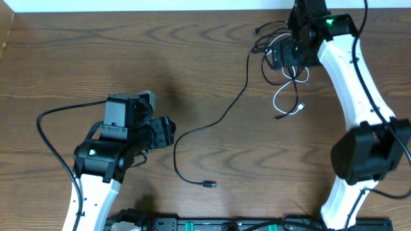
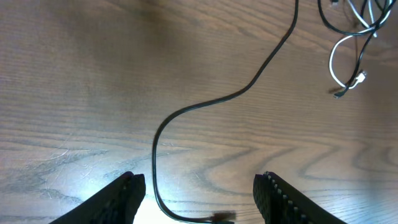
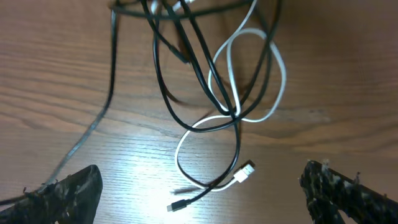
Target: Untangle cables
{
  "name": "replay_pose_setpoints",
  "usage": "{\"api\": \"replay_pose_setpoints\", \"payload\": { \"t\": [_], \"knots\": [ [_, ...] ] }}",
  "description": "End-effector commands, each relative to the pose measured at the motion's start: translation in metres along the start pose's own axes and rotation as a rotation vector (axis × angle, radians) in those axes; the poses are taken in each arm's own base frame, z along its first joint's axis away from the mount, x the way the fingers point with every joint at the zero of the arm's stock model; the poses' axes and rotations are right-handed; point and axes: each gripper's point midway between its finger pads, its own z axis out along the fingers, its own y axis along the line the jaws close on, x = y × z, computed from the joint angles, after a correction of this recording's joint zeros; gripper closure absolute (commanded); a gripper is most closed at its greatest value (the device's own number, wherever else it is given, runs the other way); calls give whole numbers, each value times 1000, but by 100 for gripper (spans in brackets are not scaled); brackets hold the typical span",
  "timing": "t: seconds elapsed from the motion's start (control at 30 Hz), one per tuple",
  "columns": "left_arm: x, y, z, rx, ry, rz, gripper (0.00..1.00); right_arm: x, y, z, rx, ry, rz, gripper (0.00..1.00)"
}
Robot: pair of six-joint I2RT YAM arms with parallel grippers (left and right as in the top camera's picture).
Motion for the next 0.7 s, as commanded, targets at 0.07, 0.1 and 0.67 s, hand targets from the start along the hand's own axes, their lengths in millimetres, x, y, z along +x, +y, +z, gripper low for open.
{"api": "replay_pose_setpoints", "payload": {
  "t": [0.07,0.1,0.67],
  "knots": [
    [-1,4,4,-18,15,13,38,25,6,61,-40,163,-70,4],
    [-1,4,4,-18,15,14,38,27,6,68,-39,176,-70,4],
    [-1,4,4,-18,15,20,38,-13,-23,97,-12,36,-17,31]
  ]
}}
